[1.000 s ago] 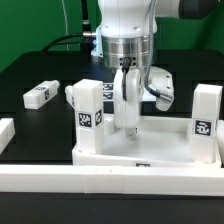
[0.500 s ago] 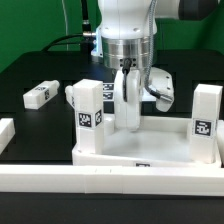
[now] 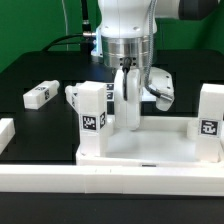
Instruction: Assemble desk
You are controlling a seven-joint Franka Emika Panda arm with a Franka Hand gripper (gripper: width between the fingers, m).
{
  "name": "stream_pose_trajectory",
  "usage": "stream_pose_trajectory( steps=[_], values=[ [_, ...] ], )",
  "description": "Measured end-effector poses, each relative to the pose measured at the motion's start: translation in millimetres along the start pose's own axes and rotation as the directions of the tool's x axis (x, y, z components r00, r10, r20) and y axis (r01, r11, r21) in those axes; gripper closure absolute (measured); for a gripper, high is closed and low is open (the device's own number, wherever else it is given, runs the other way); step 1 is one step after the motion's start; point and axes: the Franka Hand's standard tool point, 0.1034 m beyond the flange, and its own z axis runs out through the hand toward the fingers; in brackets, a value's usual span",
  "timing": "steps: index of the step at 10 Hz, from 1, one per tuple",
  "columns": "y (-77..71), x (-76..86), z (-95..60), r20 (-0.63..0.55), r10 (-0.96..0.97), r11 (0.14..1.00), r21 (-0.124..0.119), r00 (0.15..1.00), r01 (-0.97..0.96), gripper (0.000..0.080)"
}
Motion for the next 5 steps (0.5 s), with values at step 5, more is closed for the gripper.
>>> stream_pose_trajectory(
  steps=[5],
  values=[
    [15.8,32.7,-2.6,-0.018,-0.181,0.983,-0.012,0.983,0.181,0.0733]
  ],
)
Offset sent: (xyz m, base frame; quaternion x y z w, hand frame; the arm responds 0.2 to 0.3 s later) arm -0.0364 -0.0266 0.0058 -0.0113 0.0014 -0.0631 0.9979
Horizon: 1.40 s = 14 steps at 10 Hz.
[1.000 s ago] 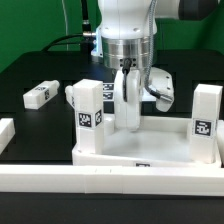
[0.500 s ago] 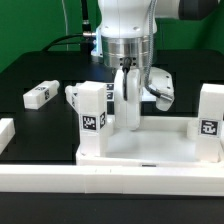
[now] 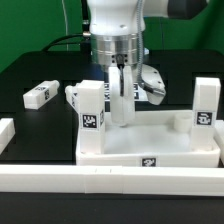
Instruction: Assemble desk
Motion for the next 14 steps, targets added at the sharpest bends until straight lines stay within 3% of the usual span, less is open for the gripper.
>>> stream_pose_trajectory(
  steps=[2,4,6,10,14],
  values=[
    [-0.6,11.0,-2.7,-0.009,-0.071,0.997,0.004,0.997,0.071,0.0733],
    [-0.1,9.7,-1.5,-0.010,-0.085,0.996,0.001,0.996,0.085,0.0733],
    [-0.1,12.9,-1.1,-0.015,-0.288,0.958,-0.002,0.958,0.288,0.0733],
    [-2.4,36.0,-1.6,-0.025,-0.613,0.790,-0.010,0.789,0.613,0.0733],
    [-2.7,37.5,-1.2,-0.022,-0.806,0.592,-0.018,0.591,0.806,0.0733]
  ],
)
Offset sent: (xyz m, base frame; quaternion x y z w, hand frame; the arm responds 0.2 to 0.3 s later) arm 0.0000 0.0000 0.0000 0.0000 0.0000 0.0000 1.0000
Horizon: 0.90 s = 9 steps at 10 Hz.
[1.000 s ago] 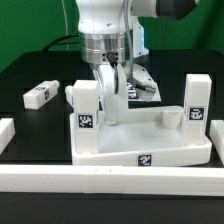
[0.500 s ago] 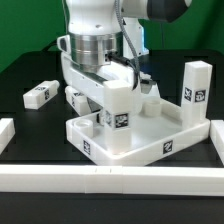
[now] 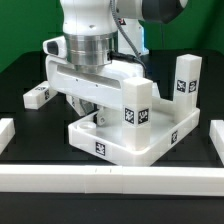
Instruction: Assemble desk
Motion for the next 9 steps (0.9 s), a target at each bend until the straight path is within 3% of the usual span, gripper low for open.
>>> stream_pose_trajectory(
  steps=[3,7,9],
  values=[
    [-1.8,0.1,0.4,0.001,-0.196,0.981,-0.008,0.981,0.196,0.0734],
    [-32.8,3.7,2.2,-0.017,-0.394,0.919,-0.036,0.919,0.394,0.0733],
    [-31.3,5.3,1.7,-0.015,-0.497,0.867,-0.040,0.868,0.496,0.0733]
  ],
)
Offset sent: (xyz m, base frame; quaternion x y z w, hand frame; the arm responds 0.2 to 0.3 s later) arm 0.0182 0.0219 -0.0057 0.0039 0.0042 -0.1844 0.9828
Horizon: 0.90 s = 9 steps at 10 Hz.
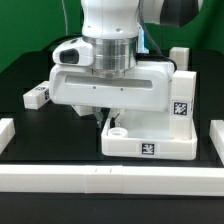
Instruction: Assemble desk
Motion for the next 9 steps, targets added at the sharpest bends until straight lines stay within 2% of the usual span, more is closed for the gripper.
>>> stream_pose_trajectory(
  steps=[3,6,9],
  values=[
    [1.7,0.3,-0.1,0.002,-0.181,0.983,-0.007,0.983,0.181,0.0733],
    [-12.4,11.6,-2.5,-0.004,-0.346,0.938,-0.020,0.938,0.346,0.0733],
    [-7.2,10.9,-2.0,-0.004,-0.497,0.867,-0.034,0.868,0.497,0.0733]
  ],
)
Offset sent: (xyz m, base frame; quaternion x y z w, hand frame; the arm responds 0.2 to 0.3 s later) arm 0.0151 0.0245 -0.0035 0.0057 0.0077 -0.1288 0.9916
